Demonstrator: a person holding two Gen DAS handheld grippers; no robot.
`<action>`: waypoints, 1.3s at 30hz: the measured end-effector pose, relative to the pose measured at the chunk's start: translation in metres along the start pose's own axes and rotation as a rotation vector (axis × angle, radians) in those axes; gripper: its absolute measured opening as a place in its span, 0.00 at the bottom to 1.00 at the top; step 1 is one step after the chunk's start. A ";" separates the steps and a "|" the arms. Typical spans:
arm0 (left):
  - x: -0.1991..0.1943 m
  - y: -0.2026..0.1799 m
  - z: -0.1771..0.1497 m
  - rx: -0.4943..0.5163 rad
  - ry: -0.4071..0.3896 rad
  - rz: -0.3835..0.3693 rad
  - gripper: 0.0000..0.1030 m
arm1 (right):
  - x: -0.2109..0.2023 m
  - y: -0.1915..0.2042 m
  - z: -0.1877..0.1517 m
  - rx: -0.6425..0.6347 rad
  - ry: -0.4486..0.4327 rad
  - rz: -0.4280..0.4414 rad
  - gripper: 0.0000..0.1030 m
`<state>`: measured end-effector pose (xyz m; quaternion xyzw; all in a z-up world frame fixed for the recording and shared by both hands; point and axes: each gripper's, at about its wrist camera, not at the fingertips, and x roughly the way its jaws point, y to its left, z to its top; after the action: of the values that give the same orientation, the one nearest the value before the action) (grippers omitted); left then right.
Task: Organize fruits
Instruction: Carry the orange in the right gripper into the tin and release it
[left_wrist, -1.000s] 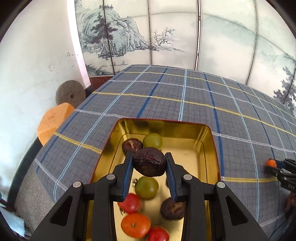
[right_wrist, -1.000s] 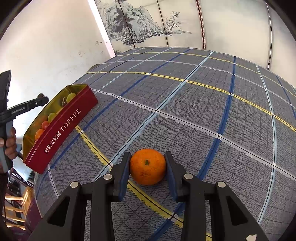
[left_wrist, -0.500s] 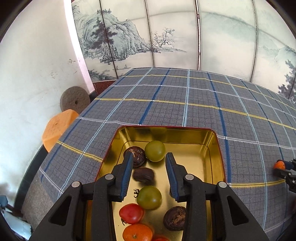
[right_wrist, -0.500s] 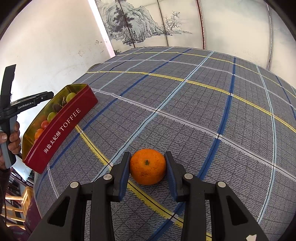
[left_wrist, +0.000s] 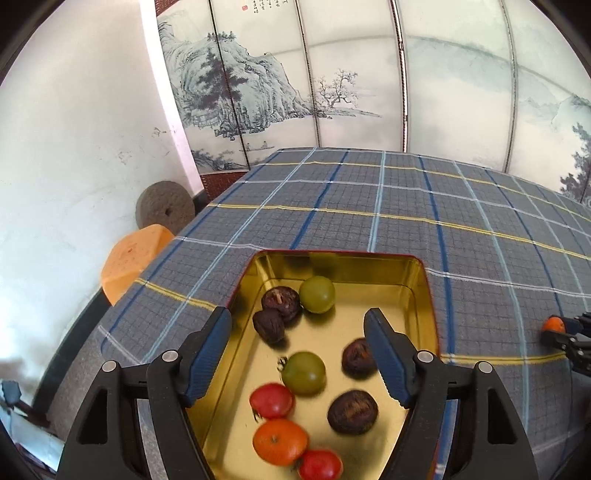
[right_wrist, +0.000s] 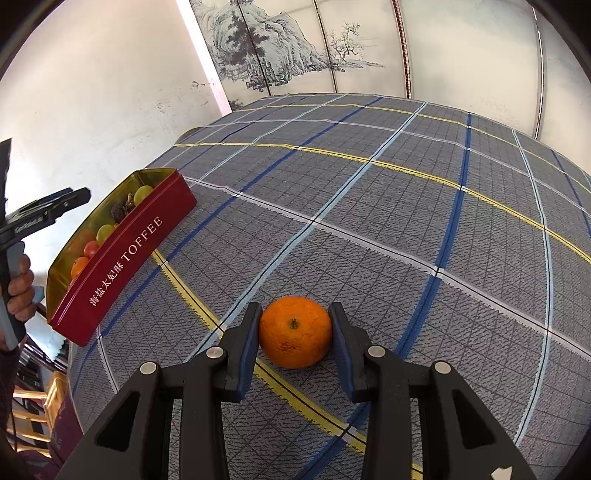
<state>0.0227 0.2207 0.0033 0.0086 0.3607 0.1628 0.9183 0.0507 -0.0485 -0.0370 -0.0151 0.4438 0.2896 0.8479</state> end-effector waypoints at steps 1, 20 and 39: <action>-0.003 0.000 -0.002 -0.004 0.001 -0.001 0.73 | 0.000 0.000 0.000 -0.003 0.001 -0.002 0.34; -0.053 0.012 -0.037 -0.077 -0.008 -0.032 0.73 | -0.029 0.066 0.009 -0.055 -0.063 0.112 0.34; -0.058 0.047 -0.068 -0.156 0.014 0.004 0.73 | -0.002 0.205 0.045 -0.240 -0.037 0.289 0.34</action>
<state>-0.0760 0.2400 -0.0020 -0.0633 0.3534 0.1924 0.9133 -0.0203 0.1336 0.0390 -0.0469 0.3880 0.4595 0.7976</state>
